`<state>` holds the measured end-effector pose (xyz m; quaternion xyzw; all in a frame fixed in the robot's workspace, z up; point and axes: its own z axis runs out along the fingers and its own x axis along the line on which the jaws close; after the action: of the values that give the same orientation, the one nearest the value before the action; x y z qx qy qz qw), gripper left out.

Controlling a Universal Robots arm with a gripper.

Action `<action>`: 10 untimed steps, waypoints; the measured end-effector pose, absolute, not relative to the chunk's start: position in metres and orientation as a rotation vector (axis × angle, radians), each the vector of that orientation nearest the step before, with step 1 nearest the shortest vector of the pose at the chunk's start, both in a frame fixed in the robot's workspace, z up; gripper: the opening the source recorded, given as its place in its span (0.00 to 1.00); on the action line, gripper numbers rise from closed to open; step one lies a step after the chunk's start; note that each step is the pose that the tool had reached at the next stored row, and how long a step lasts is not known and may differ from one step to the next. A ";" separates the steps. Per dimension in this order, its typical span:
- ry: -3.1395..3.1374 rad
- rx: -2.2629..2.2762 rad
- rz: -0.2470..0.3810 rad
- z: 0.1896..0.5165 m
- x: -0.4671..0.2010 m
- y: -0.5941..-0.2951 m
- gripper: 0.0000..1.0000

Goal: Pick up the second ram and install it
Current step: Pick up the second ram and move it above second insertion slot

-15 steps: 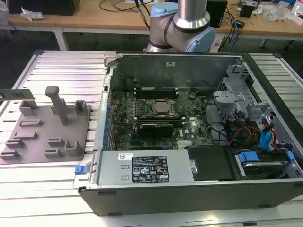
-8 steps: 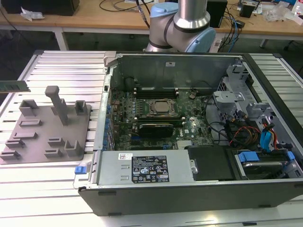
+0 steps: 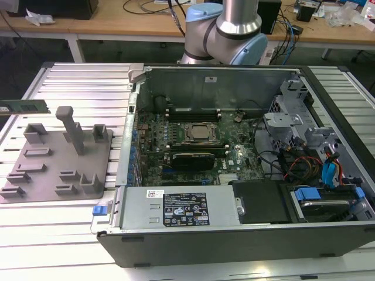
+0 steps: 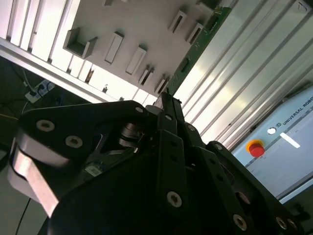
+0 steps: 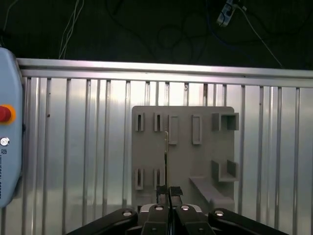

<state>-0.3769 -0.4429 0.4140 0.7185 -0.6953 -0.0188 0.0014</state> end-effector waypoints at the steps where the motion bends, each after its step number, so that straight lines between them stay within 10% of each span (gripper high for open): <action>1: -2.182 2.255 -0.059 0.414 -0.374 -0.443 0.09; 10: -2.182 2.255 -0.059 0.414 -0.330 -0.443 0.09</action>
<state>-0.3295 -0.4428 0.4140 0.7185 -0.6953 -0.0188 0.0014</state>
